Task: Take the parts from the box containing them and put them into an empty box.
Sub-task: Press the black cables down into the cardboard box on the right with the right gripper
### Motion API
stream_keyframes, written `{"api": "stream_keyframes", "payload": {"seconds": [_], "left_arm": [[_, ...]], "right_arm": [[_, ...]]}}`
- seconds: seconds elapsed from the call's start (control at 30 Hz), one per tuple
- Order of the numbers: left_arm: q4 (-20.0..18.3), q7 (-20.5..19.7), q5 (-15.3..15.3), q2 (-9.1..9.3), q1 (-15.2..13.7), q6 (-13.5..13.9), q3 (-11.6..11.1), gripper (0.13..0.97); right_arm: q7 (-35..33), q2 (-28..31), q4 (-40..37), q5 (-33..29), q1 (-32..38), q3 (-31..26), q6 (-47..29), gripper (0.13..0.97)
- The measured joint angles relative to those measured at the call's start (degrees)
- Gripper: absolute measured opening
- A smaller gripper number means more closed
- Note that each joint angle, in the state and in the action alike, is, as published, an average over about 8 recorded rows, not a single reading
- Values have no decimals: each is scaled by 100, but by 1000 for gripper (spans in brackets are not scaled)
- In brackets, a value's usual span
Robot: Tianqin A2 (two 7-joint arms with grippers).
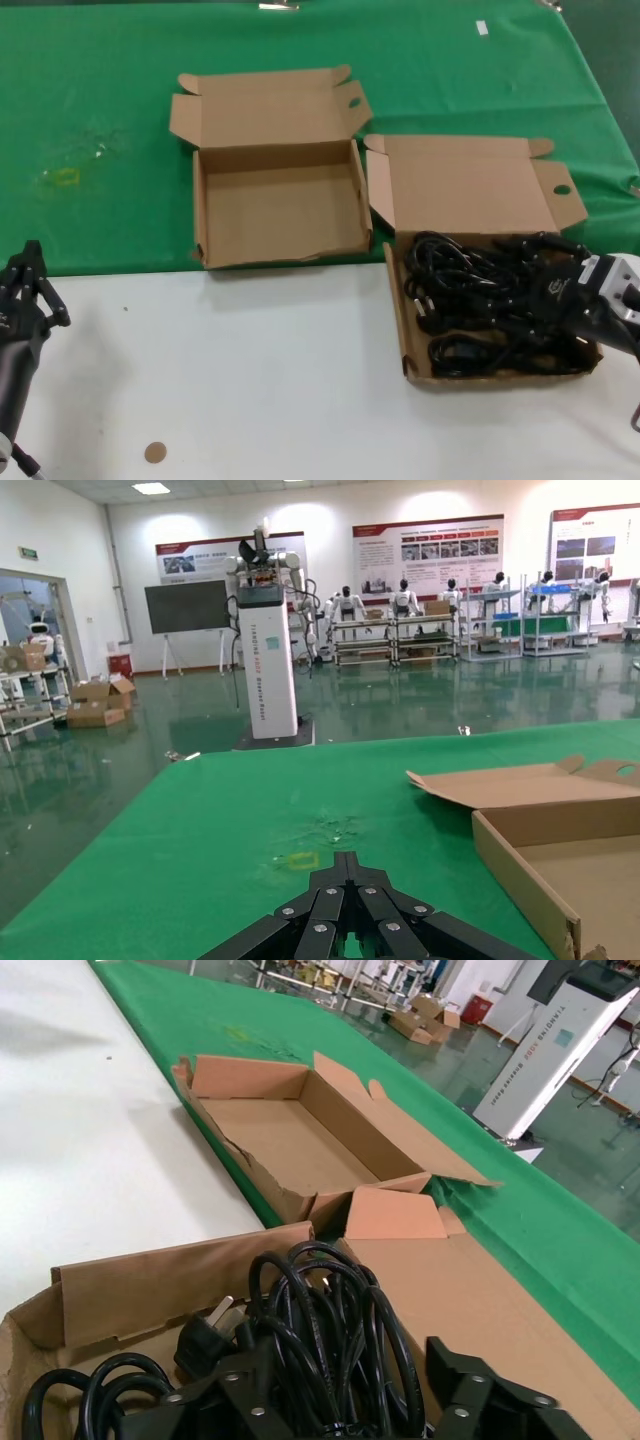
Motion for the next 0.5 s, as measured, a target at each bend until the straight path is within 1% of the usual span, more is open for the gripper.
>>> {"api": "stream_keyframes", "payload": {"seconds": [0.13, 0.4, 0.43, 0.5], "left_arm": [[0, -1, 0, 0, 0, 0, 0, 144], [0, -2, 1, 0, 0, 0, 0, 144], [0, -2, 1, 0, 0, 0, 0, 144], [0, -2, 1, 0, 0, 0, 0, 144]], "right_arm": [[-3, -34, -13, -48, 27, -47, 22, 618], [-22, -79, -54, -116, 78, -91, 74, 401], [-23, -82, -58, -122, 84, -94, 78, 401], [-24, -88, -63, -131, 97, -98, 86, 364]]}}
